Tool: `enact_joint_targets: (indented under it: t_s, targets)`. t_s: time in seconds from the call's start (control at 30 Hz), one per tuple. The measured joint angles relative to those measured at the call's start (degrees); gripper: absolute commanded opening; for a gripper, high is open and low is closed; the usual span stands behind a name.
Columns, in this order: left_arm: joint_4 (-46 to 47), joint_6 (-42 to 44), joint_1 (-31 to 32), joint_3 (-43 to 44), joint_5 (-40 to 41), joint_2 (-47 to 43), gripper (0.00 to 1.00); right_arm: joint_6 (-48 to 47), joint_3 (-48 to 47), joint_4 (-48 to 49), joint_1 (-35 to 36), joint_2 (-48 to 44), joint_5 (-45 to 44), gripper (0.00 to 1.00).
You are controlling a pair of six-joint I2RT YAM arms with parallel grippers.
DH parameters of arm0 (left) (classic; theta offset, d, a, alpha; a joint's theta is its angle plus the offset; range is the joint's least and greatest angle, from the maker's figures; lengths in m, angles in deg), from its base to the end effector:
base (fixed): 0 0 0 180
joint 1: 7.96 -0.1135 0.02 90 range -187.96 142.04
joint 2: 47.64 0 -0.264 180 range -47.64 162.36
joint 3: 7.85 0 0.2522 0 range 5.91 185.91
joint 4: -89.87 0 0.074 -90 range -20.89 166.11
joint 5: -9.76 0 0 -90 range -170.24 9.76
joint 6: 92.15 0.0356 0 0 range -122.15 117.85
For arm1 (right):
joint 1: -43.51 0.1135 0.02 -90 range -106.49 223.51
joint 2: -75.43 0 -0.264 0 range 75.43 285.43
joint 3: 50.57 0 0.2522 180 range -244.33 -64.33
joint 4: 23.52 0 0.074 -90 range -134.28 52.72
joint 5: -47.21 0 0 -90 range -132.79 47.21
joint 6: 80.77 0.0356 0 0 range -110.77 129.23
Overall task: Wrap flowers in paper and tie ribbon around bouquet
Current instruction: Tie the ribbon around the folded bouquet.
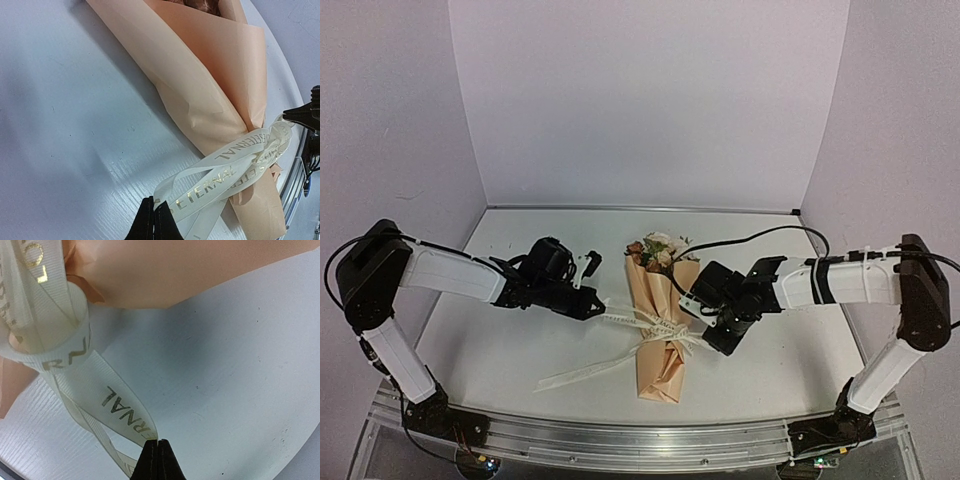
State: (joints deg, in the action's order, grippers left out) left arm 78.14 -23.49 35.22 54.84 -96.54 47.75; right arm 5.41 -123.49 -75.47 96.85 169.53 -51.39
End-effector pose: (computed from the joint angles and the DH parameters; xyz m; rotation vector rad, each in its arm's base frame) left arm 0.2369 -0.2360 0.1644 0.6161 2.4061 -0.8561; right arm 0.1868 0.2421 0.1812 -1.3177 2.4844 -0.0174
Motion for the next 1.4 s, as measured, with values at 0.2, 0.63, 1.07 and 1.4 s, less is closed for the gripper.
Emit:
enact_joint_targets:
  t_s: [0.2,0.63,1.07,1.4]
  targets:
    - [1.43,0.22,-0.11,0.00,-2.25,-0.02,0.00,0.66,1.05,1.83,0.00,-1.00,2.45,0.31]
    - [1.49,1.46,-0.11,2.53,-6.36,1.68,0.00,1.09,8.63,9.89,0.00,-11.04,12.74,0.43]
    - [0.84,1.89,-0.11,4.27,-7.50,2.59,0.00,-0.74,8.81,18.07,0.06,-4.43,16.67,0.27]
    - [0.42,1.95,-0.11,4.68,-7.56,3.14,0.00,-0.03,8.94,18.00,0.20,-3.99,13.41,0.00]
